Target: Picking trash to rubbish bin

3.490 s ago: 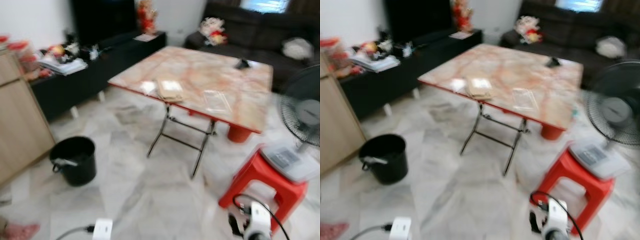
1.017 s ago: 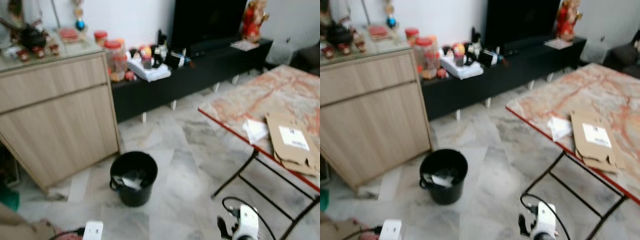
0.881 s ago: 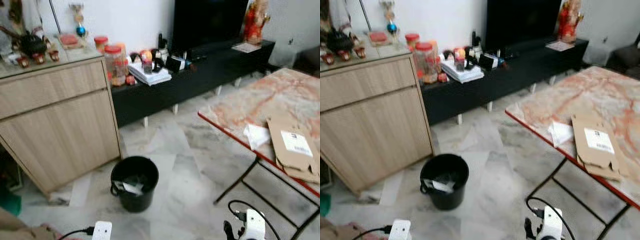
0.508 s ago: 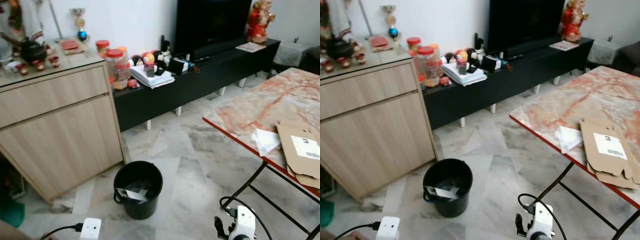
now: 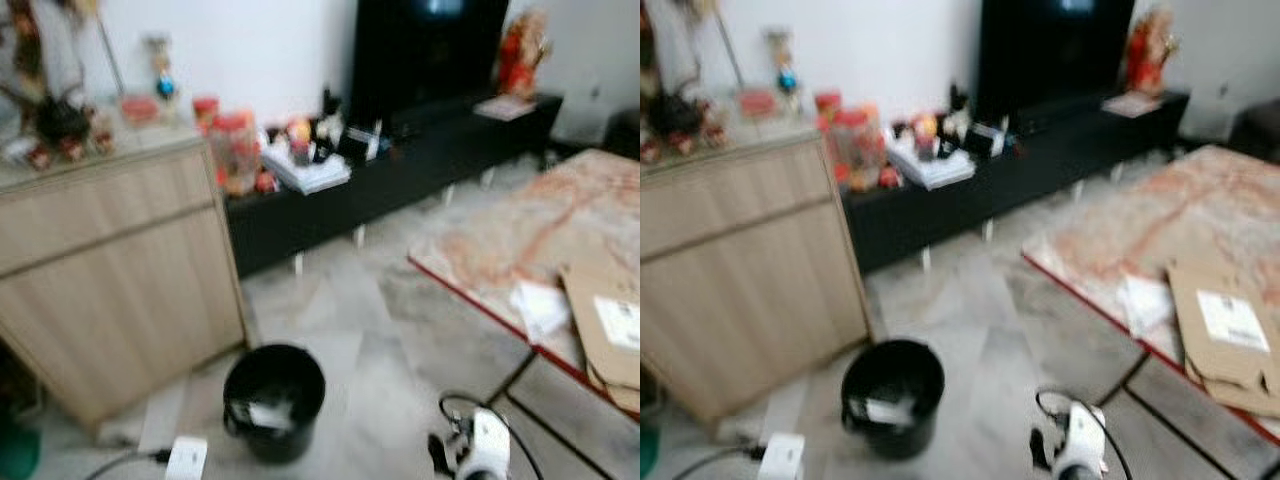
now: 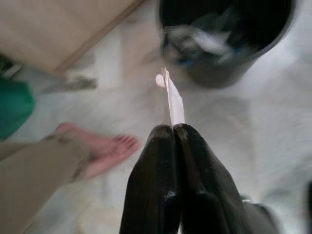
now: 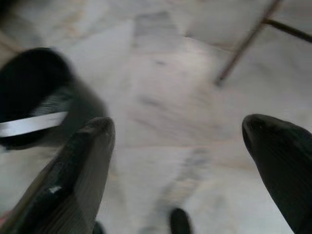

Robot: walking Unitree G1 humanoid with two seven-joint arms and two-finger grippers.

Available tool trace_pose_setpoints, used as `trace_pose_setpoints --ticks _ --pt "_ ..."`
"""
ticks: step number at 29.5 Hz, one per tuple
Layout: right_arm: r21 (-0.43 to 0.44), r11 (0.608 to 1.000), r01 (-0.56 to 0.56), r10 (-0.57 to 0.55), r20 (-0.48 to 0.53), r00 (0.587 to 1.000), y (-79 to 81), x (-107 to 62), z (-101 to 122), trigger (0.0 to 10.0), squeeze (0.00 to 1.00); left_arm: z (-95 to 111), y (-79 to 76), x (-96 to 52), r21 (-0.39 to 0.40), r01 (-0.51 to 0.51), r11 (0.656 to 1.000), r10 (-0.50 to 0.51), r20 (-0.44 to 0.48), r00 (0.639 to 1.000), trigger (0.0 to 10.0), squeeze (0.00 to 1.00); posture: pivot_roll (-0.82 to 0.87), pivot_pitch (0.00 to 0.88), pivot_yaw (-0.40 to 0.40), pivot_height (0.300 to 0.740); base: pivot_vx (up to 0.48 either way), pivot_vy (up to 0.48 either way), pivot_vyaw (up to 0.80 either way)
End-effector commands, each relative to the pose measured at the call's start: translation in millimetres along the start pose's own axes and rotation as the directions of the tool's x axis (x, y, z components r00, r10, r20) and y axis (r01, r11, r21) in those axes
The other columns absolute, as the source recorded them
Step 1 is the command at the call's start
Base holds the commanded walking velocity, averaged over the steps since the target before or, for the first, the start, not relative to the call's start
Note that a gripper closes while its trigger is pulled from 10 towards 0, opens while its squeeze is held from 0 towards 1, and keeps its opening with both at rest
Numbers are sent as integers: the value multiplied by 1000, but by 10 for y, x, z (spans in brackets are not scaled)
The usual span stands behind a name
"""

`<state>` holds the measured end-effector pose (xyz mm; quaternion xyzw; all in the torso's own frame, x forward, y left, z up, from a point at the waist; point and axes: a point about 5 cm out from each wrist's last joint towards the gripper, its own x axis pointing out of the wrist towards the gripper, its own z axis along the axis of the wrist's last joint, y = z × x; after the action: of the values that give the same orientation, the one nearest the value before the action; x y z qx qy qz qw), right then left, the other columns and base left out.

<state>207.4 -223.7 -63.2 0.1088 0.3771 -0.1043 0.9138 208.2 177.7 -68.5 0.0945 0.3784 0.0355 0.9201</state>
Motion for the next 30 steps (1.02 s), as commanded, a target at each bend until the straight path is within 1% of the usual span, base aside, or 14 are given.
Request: trace_pose_setpoints --ticks 1,8,14,25,30 --pt "12 1000 -26 26 27 999 117 36 91 10000 0 -76 116 -10 22 -25 999 25 -27 999 10000 0 16 0 -17 740 330 0 0" --pt "19 1000 -25 25 30 999 123 38 99 10000 0 -67 147 -5 28 -28 999 29 -26 999 10000 0 18 0 -18 740 332 0 0" --pt "-3 999 -37 37 36 999 143 45 128 10000 0 -16 155 10 15 -38 999 38 -15 999 10000 0 24 0 -25 740 331 0 0" --pt "-10 999 -46 46 45 998 139 50 165 10000 0 -16 122 9 -2 -40 999 40 -18 999 10000 0 16 17 -37 740 330 0 759" --pt "-3 999 -46 46 50 998 137 54 187 10000 0 -26 122 6 -5 -41 999 41 -20 999 10000 0 15 21 -42 740 329 0 86"
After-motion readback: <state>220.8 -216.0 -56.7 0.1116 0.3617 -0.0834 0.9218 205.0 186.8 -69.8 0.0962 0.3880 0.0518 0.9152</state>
